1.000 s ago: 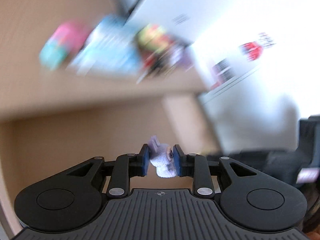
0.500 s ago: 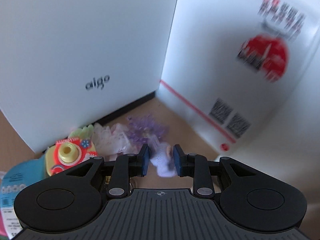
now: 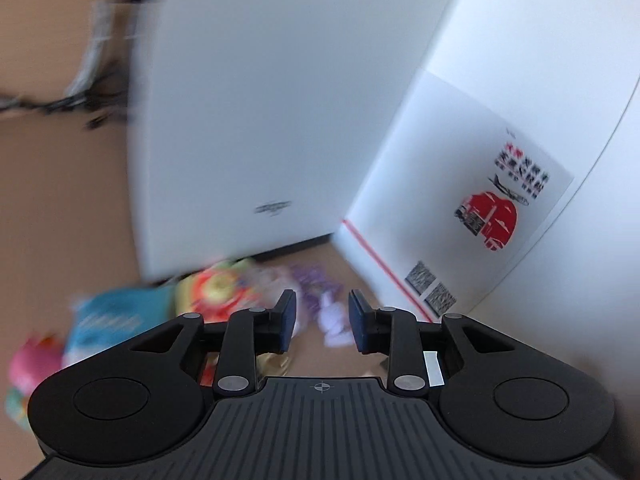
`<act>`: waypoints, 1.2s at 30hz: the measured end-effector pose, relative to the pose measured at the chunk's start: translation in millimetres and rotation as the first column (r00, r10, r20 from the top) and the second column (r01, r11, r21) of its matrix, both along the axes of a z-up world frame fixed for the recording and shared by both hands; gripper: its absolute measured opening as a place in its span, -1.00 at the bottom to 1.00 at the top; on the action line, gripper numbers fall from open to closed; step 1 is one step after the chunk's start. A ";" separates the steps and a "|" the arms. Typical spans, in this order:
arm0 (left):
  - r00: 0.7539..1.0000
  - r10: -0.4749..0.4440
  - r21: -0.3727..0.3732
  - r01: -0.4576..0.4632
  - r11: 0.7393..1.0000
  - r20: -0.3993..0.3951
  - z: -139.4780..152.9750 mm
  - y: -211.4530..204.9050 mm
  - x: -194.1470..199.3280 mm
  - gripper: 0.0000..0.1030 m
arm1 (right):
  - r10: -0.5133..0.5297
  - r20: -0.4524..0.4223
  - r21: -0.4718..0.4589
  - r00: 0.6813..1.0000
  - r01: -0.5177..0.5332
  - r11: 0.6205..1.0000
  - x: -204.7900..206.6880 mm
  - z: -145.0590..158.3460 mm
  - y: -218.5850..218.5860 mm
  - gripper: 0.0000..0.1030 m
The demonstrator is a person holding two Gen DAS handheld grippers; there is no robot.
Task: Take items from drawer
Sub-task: 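Set the bunny on the desktop with the left gripper while the right lifts the duck, then carry the yellow duck onto the desktop and open the right gripper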
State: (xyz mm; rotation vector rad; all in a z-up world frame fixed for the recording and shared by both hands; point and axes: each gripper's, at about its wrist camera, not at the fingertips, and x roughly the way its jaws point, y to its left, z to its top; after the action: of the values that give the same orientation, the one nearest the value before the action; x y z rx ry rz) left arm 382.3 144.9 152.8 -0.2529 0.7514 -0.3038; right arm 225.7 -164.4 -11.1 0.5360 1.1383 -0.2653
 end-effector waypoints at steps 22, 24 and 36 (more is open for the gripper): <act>0.909 0.310 -0.087 -0.345 0.934 -0.280 -63.5 135.1 -146.7 -0.38 | 0.097 -0.013 -0.120 0.995 -0.098 0.988 80.9 28.2 24.0 -0.52; 0.904 0.314 -0.093 -0.354 0.931 -0.290 -65.7 138.1 -149.8 -0.38 | 0.066 0.068 -0.162 0.996 -0.054 0.985 78.4 58.4 9.6 -0.52; 0.876 0.354 -0.039 -0.387 0.921 -0.328 -62.7 128.3 -154.1 -0.38 | -0.078 0.305 -0.425 0.949 0.209 0.881 138.3 66.1 -71.1 -0.49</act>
State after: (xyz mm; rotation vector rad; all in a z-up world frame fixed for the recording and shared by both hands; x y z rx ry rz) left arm 228.2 273.2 90.1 -0.5468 0.9850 0.0689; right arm 364.0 -235.5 55.0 0.2297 0.7245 -0.5540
